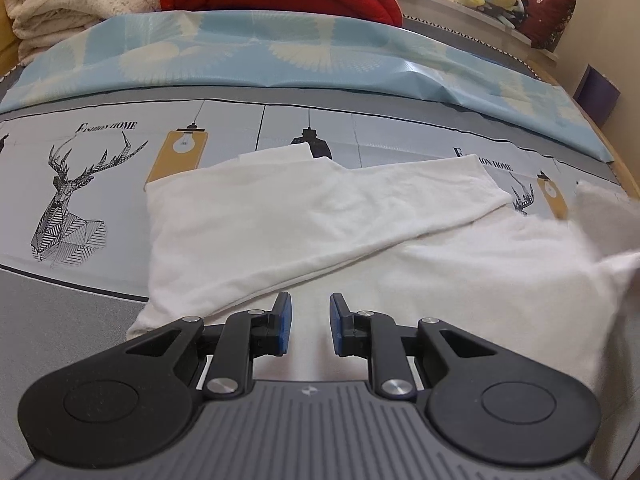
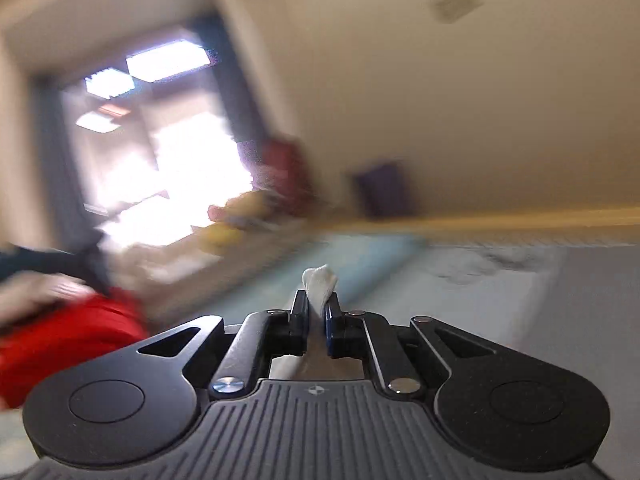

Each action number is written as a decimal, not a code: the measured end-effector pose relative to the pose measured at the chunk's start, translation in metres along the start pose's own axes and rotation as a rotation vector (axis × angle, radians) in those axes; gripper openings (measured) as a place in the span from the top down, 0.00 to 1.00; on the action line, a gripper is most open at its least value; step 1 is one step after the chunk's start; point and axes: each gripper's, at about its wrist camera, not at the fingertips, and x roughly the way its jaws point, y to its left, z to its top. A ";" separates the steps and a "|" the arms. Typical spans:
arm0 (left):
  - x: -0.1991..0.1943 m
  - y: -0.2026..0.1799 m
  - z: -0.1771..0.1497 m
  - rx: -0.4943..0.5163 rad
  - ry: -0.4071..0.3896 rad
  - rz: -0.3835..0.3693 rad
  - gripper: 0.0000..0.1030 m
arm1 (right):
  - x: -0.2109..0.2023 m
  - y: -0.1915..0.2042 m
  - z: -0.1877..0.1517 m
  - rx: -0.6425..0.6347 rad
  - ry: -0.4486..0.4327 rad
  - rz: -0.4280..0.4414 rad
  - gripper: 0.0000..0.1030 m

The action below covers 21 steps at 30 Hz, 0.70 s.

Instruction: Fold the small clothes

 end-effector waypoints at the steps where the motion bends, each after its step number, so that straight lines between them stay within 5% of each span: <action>1: -0.001 -0.001 0.000 -0.001 -0.001 -0.003 0.78 | 0.011 -0.003 -0.012 -0.018 0.116 -0.078 0.92; 3: -0.002 -0.003 -0.001 -0.001 0.000 -0.011 0.78 | 0.040 -0.021 -0.044 -0.042 0.407 -0.246 0.91; 5: -0.002 -0.005 -0.002 0.002 0.002 -0.019 0.78 | 0.055 -0.053 -0.066 0.112 0.615 -0.311 0.86; 13: 0.009 -0.004 -0.005 -0.010 0.022 -0.010 0.72 | 0.068 -0.067 -0.019 0.083 0.424 -0.252 0.70; 17: 0.015 -0.007 -0.002 -0.008 0.030 -0.018 0.72 | 0.122 -0.070 -0.010 0.024 0.543 -0.047 0.60; 21: 0.019 -0.008 -0.001 0.005 0.027 -0.011 0.72 | 0.179 -0.056 -0.024 -0.114 0.663 0.036 0.58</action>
